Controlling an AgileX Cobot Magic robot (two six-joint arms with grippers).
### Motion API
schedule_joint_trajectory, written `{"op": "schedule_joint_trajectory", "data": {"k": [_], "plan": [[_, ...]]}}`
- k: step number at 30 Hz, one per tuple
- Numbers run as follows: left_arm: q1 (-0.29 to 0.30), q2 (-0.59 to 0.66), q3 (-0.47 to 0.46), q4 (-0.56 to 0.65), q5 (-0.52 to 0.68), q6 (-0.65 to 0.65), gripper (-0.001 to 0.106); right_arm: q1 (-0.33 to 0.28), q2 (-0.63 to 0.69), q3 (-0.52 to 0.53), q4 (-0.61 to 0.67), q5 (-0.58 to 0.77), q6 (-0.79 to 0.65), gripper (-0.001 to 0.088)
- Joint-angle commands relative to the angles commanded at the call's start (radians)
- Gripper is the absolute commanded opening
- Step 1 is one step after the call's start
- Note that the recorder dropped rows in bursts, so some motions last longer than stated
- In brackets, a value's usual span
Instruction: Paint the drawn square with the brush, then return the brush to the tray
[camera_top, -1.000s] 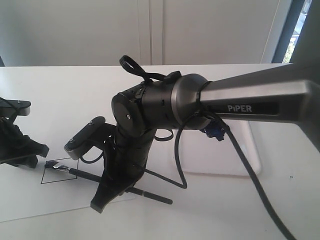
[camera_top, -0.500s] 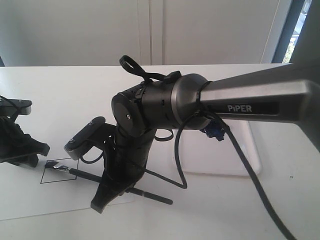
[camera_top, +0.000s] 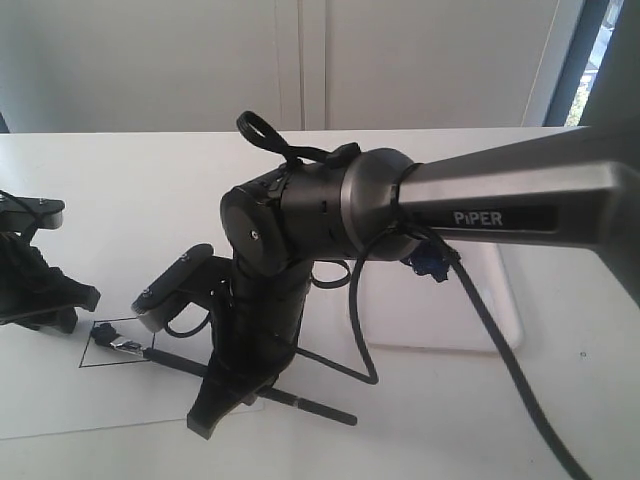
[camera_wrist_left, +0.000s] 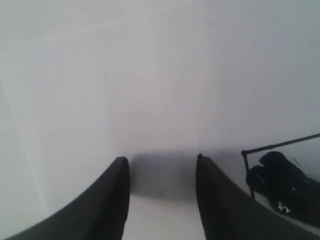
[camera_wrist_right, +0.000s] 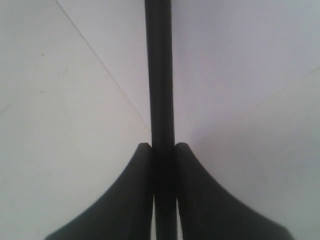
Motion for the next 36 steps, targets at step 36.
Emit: {"op": "schedule_joint_trajectory", "data": {"k": [36], "plan": [[0.0,0.0,0.0,0.0,0.0,0.0,0.048,0.0,-0.012,-0.002,-0.005,-0.111,-0.036,0.0]]}}
